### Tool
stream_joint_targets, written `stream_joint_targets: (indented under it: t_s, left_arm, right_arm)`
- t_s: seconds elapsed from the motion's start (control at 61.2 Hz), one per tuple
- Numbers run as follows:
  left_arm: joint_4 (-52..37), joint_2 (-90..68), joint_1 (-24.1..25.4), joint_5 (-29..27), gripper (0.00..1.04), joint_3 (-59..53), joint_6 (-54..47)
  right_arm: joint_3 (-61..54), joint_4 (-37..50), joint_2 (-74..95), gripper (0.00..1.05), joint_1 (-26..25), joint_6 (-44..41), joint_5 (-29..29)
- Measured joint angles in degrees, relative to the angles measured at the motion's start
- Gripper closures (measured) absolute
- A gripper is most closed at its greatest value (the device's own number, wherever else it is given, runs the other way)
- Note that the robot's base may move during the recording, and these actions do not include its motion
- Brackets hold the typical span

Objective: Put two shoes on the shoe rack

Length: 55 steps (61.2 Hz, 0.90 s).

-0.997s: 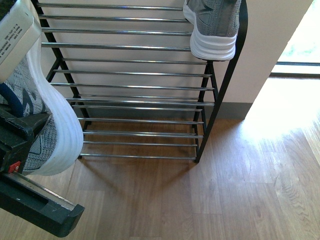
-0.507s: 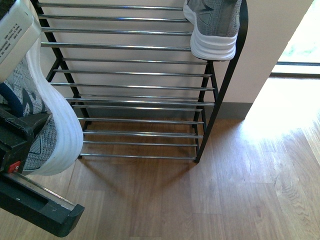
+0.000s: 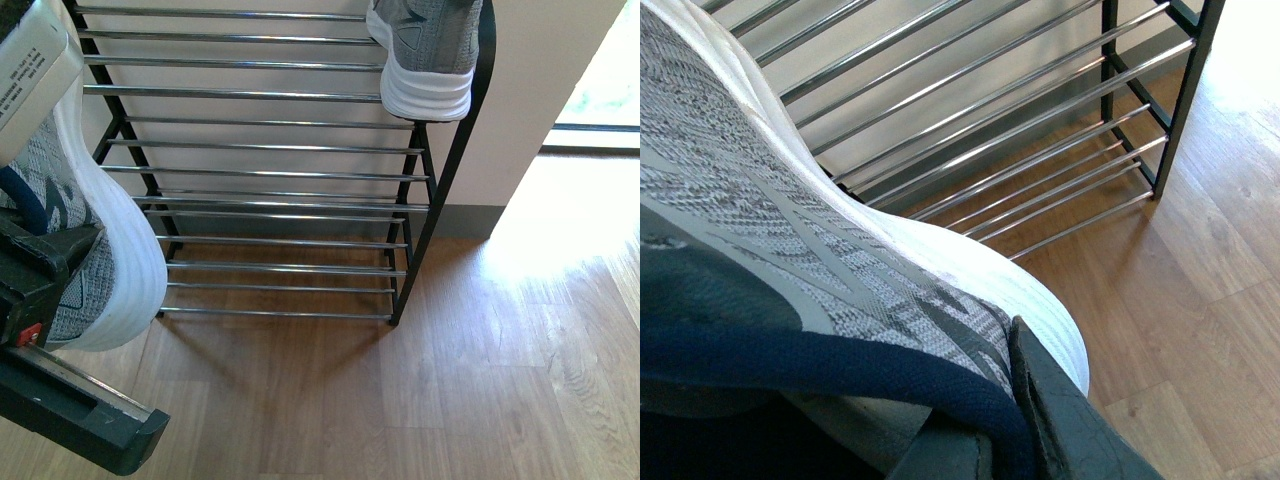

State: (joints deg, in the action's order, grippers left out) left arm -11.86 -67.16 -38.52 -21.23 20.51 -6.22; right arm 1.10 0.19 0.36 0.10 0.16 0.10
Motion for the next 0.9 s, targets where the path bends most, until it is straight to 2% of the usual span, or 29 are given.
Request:
stream_joint_targets:
  t_s: [0.327, 0.392, 0.425, 0.458, 0.49, 0.556, 0.588, 0.654, 0.768, 0.834, 0.899]
  left_arm:
    - [0.0, 0.0, 0.0, -0.02, 1.03, 0.0, 0.0]
    - [-0.02, 0.0, -0.02, -0.09, 1.03, 0.0, 0.0]
    - [-3.8, -0.61, -0.94, -3.5, 1.03, -0.98, 1.81]
    - [-9.6, -1.42, -1.6, -9.6, 1.03, -2.01, 4.59]
    - [-12.24, -1.51, -1.73, -12.15, 1.03, -2.14, 6.21]
    - [-12.81, -0.79, -0.63, -12.85, 1.03, -1.14, 7.26]
    - [-12.22, -0.39, 0.42, -11.87, 1.03, -0.5, 7.1]
    - [-9.97, -0.04, 2.45, -6.32, 1.03, 0.83, 5.29]
    - [-4.85, -0.5, 6.84, 8.09, 1.03, 3.61, -0.85]
    - [-0.46, -2.38, 10.6, 18.38, 1.03, 6.97, -6.97]
    - [2.86, -4.72, 13.49, 24.04, 1.03, 10.47, -12.76]
  right_arm:
    - [0.0, 0.0, -0.02, 0.47, 0.0, 0.0, 0.0]
    - [0.0, 0.0, -0.02, 0.33, 0.0, 0.0, 0.0]
    - [0.0, 0.0, -0.02, 0.26, 0.0, 0.0, 0.0]
    - [0.0, 0.0, -0.02, 0.21, 0.0, 0.0, 0.0]
    - [0.0, 0.0, -0.02, 0.15, 0.0, 0.0, -0.07]
    - [0.0, 0.0, -0.02, 0.08, 0.0, 0.02, 0.07]
    - [0.0, 0.0, -0.07, 0.09, 0.0, 0.0, 0.04]
    - [0.0, 0.0, -0.04, 0.09, 0.0, 0.0, 0.02]
    - [0.0, 0.0, -0.04, 0.09, 0.0, 0.0, -0.02]
    - [0.0, 0.0, -0.04, 0.09, 0.0, 0.0, 0.04]
    - [0.0, 0.0, -0.04, 0.09, 0.0, 0.02, 0.02]
